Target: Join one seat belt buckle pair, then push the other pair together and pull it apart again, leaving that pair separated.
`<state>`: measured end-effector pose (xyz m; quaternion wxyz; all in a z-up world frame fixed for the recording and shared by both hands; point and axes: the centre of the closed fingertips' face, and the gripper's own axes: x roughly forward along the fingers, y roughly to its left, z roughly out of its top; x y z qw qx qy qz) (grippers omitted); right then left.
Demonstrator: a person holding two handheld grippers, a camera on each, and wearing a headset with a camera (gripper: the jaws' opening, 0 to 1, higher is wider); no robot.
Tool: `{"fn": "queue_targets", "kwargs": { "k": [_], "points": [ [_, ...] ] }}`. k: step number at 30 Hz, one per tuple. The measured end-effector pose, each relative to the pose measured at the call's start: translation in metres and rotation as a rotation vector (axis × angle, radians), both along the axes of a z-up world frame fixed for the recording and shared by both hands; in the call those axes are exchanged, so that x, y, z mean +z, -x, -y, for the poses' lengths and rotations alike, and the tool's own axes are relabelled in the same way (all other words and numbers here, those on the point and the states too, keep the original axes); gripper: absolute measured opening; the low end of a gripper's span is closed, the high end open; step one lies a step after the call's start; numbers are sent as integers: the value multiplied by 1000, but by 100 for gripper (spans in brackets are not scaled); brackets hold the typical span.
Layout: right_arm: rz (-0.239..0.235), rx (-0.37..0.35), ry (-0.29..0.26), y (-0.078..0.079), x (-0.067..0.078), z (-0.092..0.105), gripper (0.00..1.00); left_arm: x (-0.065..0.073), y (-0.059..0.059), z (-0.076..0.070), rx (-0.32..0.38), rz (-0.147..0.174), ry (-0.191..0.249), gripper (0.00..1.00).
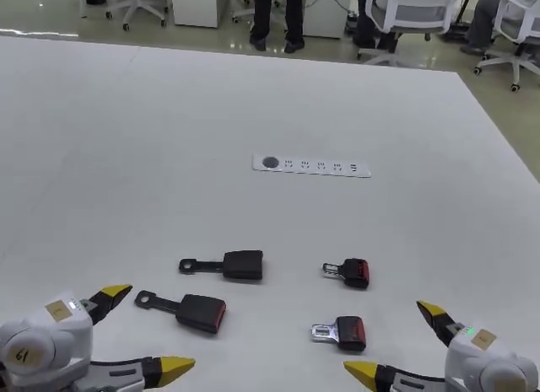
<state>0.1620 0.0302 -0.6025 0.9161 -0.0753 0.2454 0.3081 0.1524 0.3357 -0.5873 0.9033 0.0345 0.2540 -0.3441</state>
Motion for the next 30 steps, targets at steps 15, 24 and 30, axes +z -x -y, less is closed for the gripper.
{"fn": "queue_targets", "kwargs": {
  "k": [15,24,30],
  "points": [
    [-51,56,3,-15,-19,-8,99,-20,-13,0,-51,-40,-38,96],
    [-96,114,2,-23,-33,-12,98,-28,-21,12,-100,-62,-62,94],
    [-128,153,7,-28,-43,-15,97,-35,-29,20,-165,-76,-102,88]
  ]
}}
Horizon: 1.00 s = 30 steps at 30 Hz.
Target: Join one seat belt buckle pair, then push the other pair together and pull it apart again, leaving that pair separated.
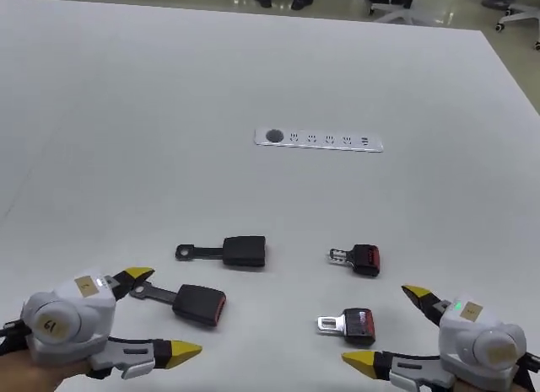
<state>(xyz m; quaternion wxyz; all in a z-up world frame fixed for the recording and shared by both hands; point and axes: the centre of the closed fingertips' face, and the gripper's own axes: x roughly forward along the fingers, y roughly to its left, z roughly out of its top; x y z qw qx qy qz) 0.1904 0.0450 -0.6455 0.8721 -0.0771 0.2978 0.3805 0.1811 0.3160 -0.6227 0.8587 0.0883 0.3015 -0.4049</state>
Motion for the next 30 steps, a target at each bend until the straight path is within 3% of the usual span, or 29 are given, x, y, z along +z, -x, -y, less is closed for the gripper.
{"fn": "queue_targets", "kwargs": {
  "k": [10,16,22,23,24,30],
  "points": [
    [-58,109,28,1,-15,-6,93,-9,-10,13,-109,0,-36,79],
    [-98,173,35,2,-24,-9,87,-23,-10,14,-172,-33,-63,75],
    [-140,281,54,11,-32,-14,83,-32,-12,20,-262,-45,-107,69],
    [-147,301,63,12,-32,-14,83,-35,-12,20,-281,-45,-121,68],
    [-152,328,80,14,-34,-14,83,-41,-12,16,-317,-46,-162,67],
    [-154,379,113,15,-37,-13,70,-53,-21,17,-385,-35,-207,60]
  ]
}}
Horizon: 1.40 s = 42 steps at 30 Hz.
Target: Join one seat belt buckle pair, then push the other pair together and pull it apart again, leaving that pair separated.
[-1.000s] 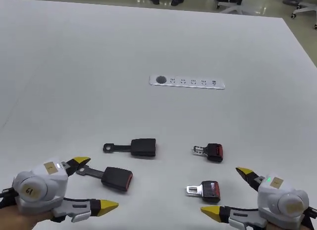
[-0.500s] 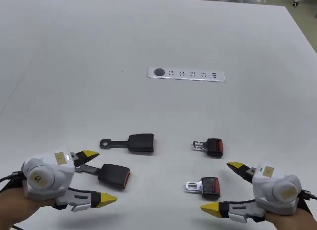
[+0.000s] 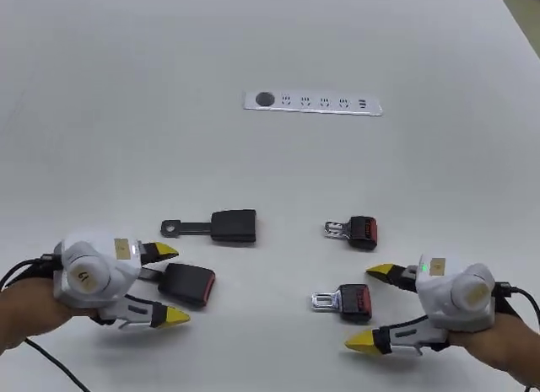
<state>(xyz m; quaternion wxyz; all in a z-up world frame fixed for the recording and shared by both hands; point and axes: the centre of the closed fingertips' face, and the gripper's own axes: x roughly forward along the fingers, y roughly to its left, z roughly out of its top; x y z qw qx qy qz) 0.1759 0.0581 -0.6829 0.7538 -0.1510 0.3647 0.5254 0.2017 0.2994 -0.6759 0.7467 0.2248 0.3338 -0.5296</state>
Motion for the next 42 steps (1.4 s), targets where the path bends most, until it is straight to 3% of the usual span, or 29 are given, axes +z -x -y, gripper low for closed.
{"fn": "queue_targets", "kwargs": {
  "k": [3,5,9,13,14,16,26,42],
  "points": [
    [11,37,11,0,2,-3,61,-9,-6,-4,-29,3,-27,57],
    [14,49,6,0,2,-5,61,-14,-8,-6,-42,4,-34,55],
    [27,75,8,-3,1,-5,56,-13,-1,-1,-69,-21,-40,45],
    [36,88,31,-7,1,-5,47,-13,-3,-4,-57,-8,-40,44],
    [23,89,26,-5,1,-5,43,-13,-4,-4,-54,-9,-44,44],
    [43,112,39,-5,1,-5,37,-14,-6,-5,-16,-22,-62,43],
    [33,97,34,-11,0,1,36,-15,-3,-3,1,-20,-78,36],
    [27,98,45,-15,-5,-3,35,-15,-2,1,-88,-27,-110,35]
  ]
}}
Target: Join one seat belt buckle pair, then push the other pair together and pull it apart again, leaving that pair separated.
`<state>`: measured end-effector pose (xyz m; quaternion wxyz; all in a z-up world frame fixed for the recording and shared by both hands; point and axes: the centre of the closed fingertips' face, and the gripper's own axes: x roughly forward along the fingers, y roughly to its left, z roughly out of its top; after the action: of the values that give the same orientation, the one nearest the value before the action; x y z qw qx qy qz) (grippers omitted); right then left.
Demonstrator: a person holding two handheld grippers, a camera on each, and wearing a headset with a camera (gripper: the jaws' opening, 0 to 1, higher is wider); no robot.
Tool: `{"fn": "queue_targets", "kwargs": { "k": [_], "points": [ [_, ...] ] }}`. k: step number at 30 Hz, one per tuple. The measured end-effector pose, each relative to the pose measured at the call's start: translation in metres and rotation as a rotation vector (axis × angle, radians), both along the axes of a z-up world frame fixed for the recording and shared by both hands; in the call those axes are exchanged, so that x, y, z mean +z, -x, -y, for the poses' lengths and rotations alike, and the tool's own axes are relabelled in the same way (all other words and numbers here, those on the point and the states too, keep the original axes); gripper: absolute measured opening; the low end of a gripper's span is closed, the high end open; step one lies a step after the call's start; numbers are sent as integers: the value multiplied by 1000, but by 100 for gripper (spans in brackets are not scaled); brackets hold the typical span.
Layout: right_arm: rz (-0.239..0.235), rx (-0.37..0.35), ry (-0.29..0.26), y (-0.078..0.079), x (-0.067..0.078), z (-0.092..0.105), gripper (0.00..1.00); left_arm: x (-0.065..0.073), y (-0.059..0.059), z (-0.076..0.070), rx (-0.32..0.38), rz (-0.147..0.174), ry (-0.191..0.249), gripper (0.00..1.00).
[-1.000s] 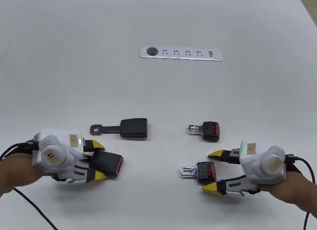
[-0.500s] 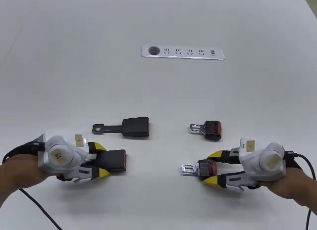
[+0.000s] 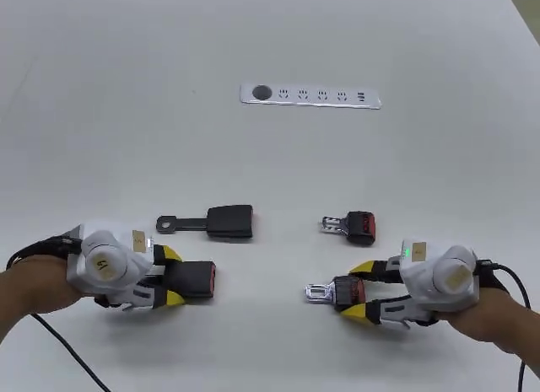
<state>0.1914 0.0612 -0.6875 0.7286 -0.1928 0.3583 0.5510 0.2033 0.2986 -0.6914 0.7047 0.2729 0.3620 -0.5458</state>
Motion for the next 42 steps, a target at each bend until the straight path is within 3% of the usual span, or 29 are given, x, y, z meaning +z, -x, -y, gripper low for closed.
{"fn": "queue_targets", "kwargs": {
  "k": [12,28,42],
  "points": [
    [5,2,-11,-8,-5,-24,35,-1,1,-1,-20,-19,-31,35],
    [18,26,-56,-12,-9,-70,35,-2,0,-2,3,-40,-48,35],
    [25,29,-97,-15,-4,-104,35,0,2,-2,5,-46,-52,35]
  ]
}}
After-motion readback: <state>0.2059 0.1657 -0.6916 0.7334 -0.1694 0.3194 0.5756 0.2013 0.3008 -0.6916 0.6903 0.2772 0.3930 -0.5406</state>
